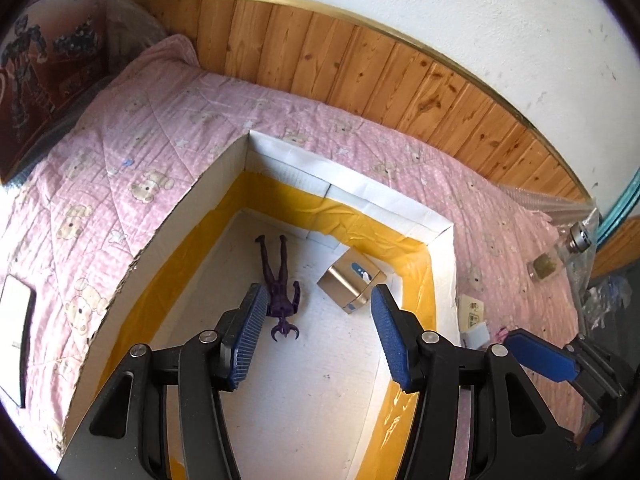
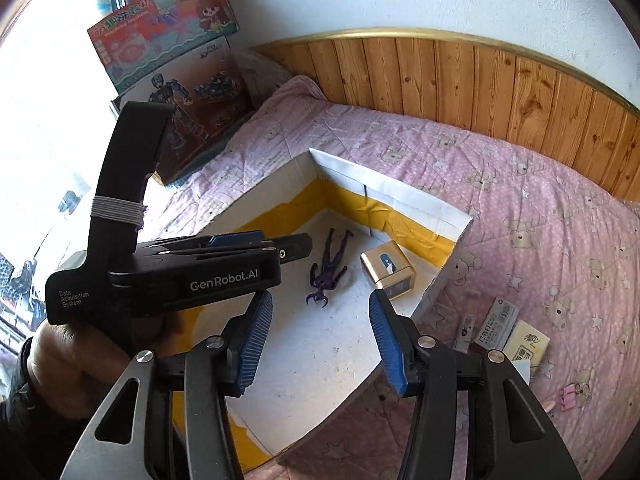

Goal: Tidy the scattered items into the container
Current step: 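Withdraw both grippers from the box toward the remaining items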

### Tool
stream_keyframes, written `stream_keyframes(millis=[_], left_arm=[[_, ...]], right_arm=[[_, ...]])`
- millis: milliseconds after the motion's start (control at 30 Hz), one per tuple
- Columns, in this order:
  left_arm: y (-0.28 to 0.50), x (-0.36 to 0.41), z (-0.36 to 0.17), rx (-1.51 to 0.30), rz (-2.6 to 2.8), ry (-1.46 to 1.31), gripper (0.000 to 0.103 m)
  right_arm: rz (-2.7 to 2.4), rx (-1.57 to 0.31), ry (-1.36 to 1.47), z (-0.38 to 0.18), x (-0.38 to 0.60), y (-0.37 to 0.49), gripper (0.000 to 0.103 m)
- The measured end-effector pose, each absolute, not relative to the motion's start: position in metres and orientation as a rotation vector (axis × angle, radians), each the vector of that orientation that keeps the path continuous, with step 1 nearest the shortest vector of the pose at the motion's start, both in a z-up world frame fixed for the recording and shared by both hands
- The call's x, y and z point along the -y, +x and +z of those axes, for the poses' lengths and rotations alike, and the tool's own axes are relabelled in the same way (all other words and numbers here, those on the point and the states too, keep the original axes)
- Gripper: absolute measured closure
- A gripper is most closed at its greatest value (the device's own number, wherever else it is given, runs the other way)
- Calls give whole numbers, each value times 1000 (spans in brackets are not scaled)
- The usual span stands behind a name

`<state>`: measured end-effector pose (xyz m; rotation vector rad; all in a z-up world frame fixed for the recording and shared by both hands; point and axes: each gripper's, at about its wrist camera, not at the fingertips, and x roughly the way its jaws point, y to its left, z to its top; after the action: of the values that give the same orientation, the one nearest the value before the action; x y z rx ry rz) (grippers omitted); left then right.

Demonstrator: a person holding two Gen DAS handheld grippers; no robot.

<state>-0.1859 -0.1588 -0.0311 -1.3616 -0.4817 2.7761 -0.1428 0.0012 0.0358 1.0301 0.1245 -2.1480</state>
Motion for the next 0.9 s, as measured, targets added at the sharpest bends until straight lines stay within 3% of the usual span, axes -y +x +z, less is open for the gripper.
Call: stream_keyframes(millis=[100,267,633,900], left_arm=[[-169,152,-27,397,2845,-1304,46],[-148,141,-20,447,2860,-1251,46],[-85,98,4,305,2957,-1015,46],[-43,70,16,399,2880,-920,46]], right_arm=[[-2139,-63,902,42,-22,-120,51],[-2090,-9,792,50,-47,-93,51],[-2168,191,638,57,-140,-50,51],[-2244,309,557,81,-201,-41,51]])
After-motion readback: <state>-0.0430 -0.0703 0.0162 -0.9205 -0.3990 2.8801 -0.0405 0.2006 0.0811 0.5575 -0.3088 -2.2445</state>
